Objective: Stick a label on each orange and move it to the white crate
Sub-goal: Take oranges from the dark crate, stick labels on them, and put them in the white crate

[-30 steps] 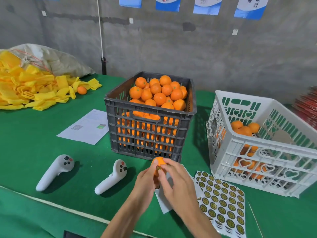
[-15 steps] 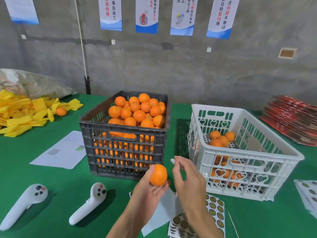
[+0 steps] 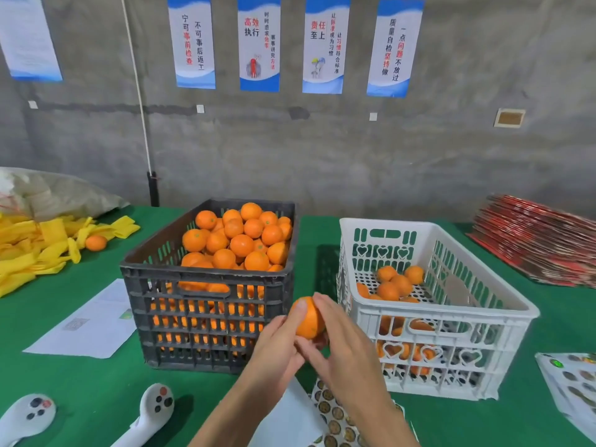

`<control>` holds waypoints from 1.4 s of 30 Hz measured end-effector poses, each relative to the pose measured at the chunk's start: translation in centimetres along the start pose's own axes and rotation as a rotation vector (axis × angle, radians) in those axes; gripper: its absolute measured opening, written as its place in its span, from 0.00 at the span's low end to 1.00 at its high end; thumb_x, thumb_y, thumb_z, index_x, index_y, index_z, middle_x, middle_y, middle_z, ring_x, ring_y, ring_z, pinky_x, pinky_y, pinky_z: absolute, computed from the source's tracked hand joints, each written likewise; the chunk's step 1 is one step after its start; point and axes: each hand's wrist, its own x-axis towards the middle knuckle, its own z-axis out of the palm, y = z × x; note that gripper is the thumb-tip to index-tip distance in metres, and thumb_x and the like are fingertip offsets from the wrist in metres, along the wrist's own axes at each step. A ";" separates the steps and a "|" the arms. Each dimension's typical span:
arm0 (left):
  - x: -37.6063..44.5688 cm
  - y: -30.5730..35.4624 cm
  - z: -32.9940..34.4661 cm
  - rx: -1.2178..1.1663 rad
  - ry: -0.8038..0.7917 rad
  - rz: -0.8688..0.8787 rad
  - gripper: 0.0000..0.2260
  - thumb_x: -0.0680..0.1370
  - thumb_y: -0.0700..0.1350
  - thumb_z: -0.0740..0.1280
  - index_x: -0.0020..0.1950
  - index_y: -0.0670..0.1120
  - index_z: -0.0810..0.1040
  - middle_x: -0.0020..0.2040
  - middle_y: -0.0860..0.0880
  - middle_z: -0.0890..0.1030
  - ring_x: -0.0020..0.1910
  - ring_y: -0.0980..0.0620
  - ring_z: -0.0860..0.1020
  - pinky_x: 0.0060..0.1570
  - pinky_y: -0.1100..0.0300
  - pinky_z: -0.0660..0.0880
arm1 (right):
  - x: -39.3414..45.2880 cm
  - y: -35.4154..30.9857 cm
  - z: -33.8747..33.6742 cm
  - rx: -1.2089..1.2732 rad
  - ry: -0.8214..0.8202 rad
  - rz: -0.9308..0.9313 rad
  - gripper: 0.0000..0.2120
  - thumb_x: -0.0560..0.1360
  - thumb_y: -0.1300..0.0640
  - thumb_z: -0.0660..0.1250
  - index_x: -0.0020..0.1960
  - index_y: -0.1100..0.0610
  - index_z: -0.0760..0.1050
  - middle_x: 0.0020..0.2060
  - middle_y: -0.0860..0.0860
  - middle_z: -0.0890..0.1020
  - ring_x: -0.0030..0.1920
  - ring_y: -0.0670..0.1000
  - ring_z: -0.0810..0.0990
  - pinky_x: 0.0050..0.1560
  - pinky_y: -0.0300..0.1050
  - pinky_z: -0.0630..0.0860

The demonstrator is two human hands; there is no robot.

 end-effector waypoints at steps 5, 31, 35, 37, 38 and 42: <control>1.8 1.6 2.9 0.138 -0.089 0.011 0.25 0.76 0.57 0.71 0.66 0.43 0.75 0.58 0.39 0.86 0.57 0.40 0.85 0.54 0.49 0.84 | 3.2 3.7 -2.6 -0.053 -0.008 0.127 0.31 0.80 0.49 0.71 0.78 0.57 0.66 0.71 0.53 0.77 0.62 0.54 0.81 0.55 0.49 0.81; 8.9 22.0 -11.6 1.543 0.603 0.354 0.24 0.76 0.49 0.76 0.68 0.43 0.75 0.61 0.43 0.81 0.61 0.41 0.79 0.59 0.51 0.76 | 14.4 -0.6 5.8 0.315 -0.324 0.238 0.31 0.81 0.38 0.62 0.80 0.48 0.62 0.77 0.47 0.69 0.76 0.48 0.66 0.75 0.48 0.65; 12.3 24.1 -12.1 1.643 0.463 0.000 0.25 0.75 0.51 0.78 0.67 0.42 0.75 0.66 0.42 0.79 0.60 0.43 0.78 0.60 0.52 0.76 | 16.6 -2.0 8.4 0.131 -0.467 0.198 0.30 0.81 0.36 0.60 0.80 0.45 0.62 0.76 0.47 0.70 0.73 0.55 0.71 0.70 0.53 0.71; 13.9 23.7 -12.3 1.678 0.416 -0.155 0.22 0.75 0.52 0.77 0.63 0.41 0.77 0.66 0.41 0.80 0.52 0.45 0.81 0.58 0.48 0.80 | 18.2 -1.9 9.2 0.079 -0.565 0.208 0.31 0.80 0.36 0.60 0.80 0.45 0.62 0.76 0.48 0.70 0.73 0.57 0.71 0.68 0.55 0.72; 14.8 23.3 -12.6 1.690 0.398 -0.251 0.28 0.74 0.55 0.77 0.67 0.41 0.75 0.69 0.40 0.78 0.54 0.43 0.82 0.59 0.46 0.80 | 18.9 -1.8 9.6 0.079 -0.615 0.219 0.32 0.79 0.36 0.60 0.80 0.45 0.61 0.76 0.49 0.70 0.74 0.57 0.70 0.69 0.56 0.71; 18.0 22.6 -13.7 1.735 0.415 -0.449 0.45 0.74 0.65 0.74 0.81 0.43 0.62 0.76 0.40 0.71 0.71 0.39 0.75 0.69 0.44 0.74 | 20.1 -1.5 10.8 0.043 -0.693 0.259 0.32 0.78 0.33 0.60 0.79 0.44 0.64 0.76 0.51 0.71 0.74 0.57 0.69 0.69 0.57 0.69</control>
